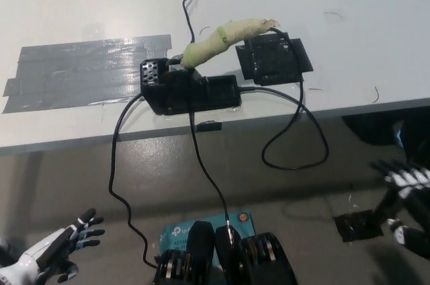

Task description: The robot uses its right hand to grab and lift the soldering gun kept on the middle of the table and puts it in its base

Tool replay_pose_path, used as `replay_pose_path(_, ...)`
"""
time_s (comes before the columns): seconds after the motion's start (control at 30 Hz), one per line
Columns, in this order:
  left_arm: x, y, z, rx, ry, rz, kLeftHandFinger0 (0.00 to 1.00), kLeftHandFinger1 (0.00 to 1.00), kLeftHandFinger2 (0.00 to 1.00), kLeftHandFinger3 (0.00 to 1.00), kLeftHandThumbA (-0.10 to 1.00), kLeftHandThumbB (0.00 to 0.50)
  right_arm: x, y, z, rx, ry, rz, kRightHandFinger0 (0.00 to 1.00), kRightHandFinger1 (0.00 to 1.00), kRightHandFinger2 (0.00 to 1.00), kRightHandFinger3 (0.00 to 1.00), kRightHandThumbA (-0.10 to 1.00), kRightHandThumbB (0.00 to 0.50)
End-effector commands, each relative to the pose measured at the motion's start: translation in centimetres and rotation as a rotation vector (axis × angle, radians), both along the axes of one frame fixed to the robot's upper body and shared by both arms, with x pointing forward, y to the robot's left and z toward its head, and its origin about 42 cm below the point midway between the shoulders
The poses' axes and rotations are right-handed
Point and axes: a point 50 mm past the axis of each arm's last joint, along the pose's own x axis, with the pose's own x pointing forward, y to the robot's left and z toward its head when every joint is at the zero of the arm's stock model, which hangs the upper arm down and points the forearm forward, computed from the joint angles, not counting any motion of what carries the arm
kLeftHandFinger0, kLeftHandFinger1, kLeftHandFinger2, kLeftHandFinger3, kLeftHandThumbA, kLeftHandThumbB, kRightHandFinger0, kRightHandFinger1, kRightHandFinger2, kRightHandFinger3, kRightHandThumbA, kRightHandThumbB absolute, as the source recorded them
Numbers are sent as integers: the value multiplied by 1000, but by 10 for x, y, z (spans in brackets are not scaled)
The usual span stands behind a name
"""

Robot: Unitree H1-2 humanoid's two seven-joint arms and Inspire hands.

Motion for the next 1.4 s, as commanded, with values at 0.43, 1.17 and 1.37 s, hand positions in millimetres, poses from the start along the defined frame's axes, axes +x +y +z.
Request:
replay_pose_path(0.43,-10,29,6,14,-47,78,892,943,993,1000,1000,360,13,-20,-64,874,146,-330,1000,1000,1000,1000,202,278)
replay_pose_path(1.17,-18,41,2,-29,-23,167,949,983,1000,1000,1000,333,43,-14,-52,931,183,-353,346,614,1000,1000,210,325)
replay_pose_path(1.37,-23,44,-4,-42,-22,188,915,954,1000,1000,1000,320,52,-10,-51,910,202,-337,246,546,1000,1000,203,346)
